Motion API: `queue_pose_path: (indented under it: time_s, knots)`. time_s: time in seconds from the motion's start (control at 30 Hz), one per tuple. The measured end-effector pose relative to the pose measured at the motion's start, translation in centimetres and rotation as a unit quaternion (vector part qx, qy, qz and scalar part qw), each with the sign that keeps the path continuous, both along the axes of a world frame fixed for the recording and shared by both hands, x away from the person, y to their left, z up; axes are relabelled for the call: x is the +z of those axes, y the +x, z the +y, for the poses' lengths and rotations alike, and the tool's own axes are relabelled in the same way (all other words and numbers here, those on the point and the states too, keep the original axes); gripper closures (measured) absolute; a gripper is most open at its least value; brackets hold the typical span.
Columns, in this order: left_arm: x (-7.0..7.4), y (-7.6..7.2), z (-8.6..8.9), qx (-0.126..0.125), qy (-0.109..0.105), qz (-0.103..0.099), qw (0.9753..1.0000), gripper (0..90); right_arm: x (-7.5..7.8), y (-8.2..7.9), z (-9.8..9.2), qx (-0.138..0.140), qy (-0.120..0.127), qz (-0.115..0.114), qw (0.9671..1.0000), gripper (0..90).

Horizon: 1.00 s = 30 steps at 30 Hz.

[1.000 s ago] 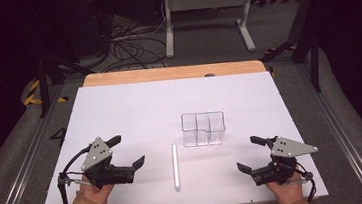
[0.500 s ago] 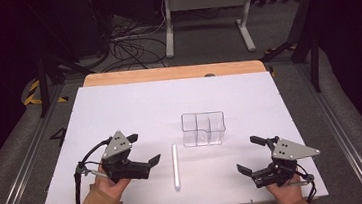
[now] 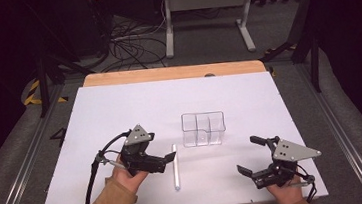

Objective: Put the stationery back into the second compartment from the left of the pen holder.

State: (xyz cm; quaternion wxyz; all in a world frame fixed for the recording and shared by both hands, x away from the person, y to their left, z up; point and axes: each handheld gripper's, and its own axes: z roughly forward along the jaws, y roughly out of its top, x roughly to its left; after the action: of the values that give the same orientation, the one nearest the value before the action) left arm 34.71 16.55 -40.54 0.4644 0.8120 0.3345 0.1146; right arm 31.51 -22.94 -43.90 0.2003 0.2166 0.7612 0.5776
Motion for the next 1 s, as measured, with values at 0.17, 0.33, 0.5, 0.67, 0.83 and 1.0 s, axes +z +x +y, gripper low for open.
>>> queue_pose_path:
  time_s: [0.17,0.33,0.5,0.67,0.83,1.0]
  knots:
    - [-0.2,0.3,-1.0,0.002,0.020,0.001,0.9998,3.8,0.0,0.0,0.0,0.003,0.000,0.001,1.0000,1.1]
    - [-0.5,0.2,-2.0,0.020,0.025,0.016,0.9994,5.0,0.0,0.0,0.0,0.005,0.000,0.001,1.0000,1.3]
    - [-0.4,-0.1,-2.9,0.030,0.033,0.028,0.9986,5.2,0.0,0.0,0.0,0.009,0.000,0.000,1.0000,1.5]
    - [-0.4,0.1,-3.6,0.041,0.052,0.073,0.9951,8.2,0.0,0.0,0.2,0.019,-0.002,0.001,0.9998,1.8]
    - [0.0,0.4,-4.2,0.049,0.076,0.106,0.9903,11.0,0.2,0.1,0.4,0.027,0.000,-0.003,0.9996,1.9]
    - [-0.4,1.2,-4.6,0.059,0.092,0.147,0.9831,13.3,0.3,0.2,0.7,0.039,0.001,-0.005,0.9992,2.0]
